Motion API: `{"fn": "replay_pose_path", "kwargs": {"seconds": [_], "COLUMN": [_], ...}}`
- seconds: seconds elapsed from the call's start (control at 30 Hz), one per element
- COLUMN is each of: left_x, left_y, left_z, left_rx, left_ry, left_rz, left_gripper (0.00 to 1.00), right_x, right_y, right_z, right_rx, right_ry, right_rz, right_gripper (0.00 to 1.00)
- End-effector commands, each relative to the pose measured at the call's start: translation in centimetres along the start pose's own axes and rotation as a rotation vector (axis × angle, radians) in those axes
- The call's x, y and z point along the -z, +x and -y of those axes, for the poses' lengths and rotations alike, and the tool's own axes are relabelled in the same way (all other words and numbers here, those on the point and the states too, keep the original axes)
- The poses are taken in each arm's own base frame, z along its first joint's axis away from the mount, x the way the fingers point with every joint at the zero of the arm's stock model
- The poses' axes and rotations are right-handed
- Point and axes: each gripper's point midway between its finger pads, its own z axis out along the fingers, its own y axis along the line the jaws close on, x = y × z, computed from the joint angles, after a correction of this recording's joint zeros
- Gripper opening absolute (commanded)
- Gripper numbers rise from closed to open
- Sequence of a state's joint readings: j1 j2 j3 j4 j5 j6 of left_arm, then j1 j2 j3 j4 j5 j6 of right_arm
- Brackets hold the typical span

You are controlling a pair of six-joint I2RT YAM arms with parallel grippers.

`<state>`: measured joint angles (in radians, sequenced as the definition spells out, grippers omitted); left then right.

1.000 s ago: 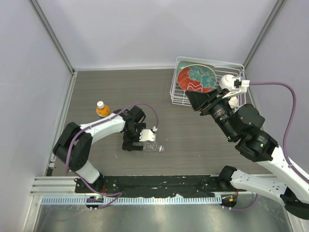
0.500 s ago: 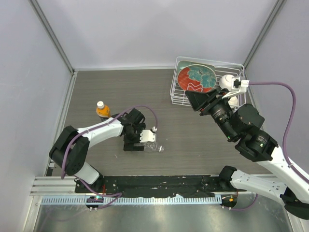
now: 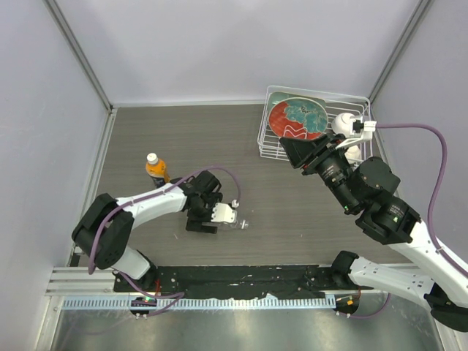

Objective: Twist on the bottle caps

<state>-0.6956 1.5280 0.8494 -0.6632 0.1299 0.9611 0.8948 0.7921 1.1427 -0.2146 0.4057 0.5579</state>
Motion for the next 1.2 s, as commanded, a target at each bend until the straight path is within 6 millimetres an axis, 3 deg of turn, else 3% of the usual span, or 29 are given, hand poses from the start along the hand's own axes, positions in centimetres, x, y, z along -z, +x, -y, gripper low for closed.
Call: {"fn": "replay_pose_path", "kwargs": {"seconds": [0.0, 0.1, 0.27, 0.37, 0.43, 0.47, 0.53, 0.57, 0.63, 0.7, 0.77, 0.8, 0.83, 0.9, 0.93, 0.97, 1.07, 1.1, 1.17], "left_x": [0.5, 0.6, 0.8, 1.6, 3.4, 4.0, 7.3, 8.8, 13.7, 17.1, 23.2, 25.5, 27.8, 31.0, 33.4, 31.9, 33.2, 31.2, 33.6], "left_y": [1.8, 1.9, 2.8, 2.2, 0.8, 0.0, -2.4, -3.3, -6.0, -7.8, -10.1, -11.3, -11.9, -13.5, -14.2, -14.2, -15.4, -15.2, -16.5], "left_z": [-0.2, -0.3, -0.4, -0.8, -2.1, -1.5, -3.0, -2.5, -3.7, -2.6, -2.5, -1.9, -1.4, -1.0, -0.5, 0.2, 3.5, 4.1, 5.6], "left_rx": [-0.07, -0.077, -0.057, -0.012, 0.027, 0.073, 0.107, 0.154, 0.179, 0.221, 0.202, 0.212, 0.203, 0.223, 0.204, 0.213, 0.143, 0.186, 0.17], "left_ry": [-0.048, -0.056, -0.05, -0.068, -0.122, -0.096, -0.149, -0.136, -0.215, -0.192, -0.277, -0.278, -0.314, -0.352, -0.405, -0.37, -0.324, -0.273, -0.246], "left_rz": [-0.067, -0.079, -0.142, -0.121, -0.078, -0.043, 0.047, 0.089, 0.216, 0.323, 0.483, 0.57, 0.64, 0.786, 0.89, 0.905, 1.096, 1.111, 1.282], "left_gripper": [0.88, 0.82, 0.64, 0.59, 0.58, 0.58, 0.58, 0.57, 0.57, 0.56, 0.57, 0.58, 0.59, 0.59, 0.59, 0.58, 0.5, 0.49, 0.43], "right_x": [0.4, 0.5, 0.7, 0.8, 0.8, 0.7, 0.7, 0.5, 0.5, -0.1, -0.1, -0.8, -0.7, -1.0, -1.2, -1.2, -1.4, -1.6, -1.7], "right_y": [-1.7, -1.6, -1.9, -2.0, -2.3, -2.3, -3.2, -3.1, -4.1, -4.0, -5.2, -4.1, -5.2, -5.0, -5.2, -5.1, -4.9, -4.6, -3.7], "right_z": [-0.8, -0.7, -0.6, -0.4, -0.6, -0.6, -1.2, -1.2, -2.0, -2.5, -3.8, -4.1, -5.1, -6.0, -7.2, -7.6, -9.7, -10.1, -11.7], "right_rx": [-0.012, -0.012, -0.007, 0.001, 0.003, 0.008, 0.009, 0.022, 0.029, 0.061, 0.077, 0.11, 0.114, 0.134, 0.136, 0.142, 0.168, 0.177, 0.2], "right_ry": [-0.032, -0.029, -0.025, -0.018, -0.02, -0.016, -0.024, -0.021, -0.032, -0.038, -0.071, -0.081, -0.105, -0.14, -0.18, -0.198, -0.276, -0.292, -0.373], "right_rz": [0.046, 0.047, 0.053, 0.056, 0.062, 0.059, 0.067, 0.059, 0.069, 0.046, 0.048, 0.003, 0.012, -0.017, -0.03, -0.044, -0.1, -0.117, -0.183], "right_gripper": [0.01, 0.01, 0.01, 0.01, 0.01, 0.01, 0.01, 0.01, 0.01, 0.01, 0.01, 0.01, 0.01, 0.01, 0.01, 0.01, 0.01, 0.01, 0.01]}}
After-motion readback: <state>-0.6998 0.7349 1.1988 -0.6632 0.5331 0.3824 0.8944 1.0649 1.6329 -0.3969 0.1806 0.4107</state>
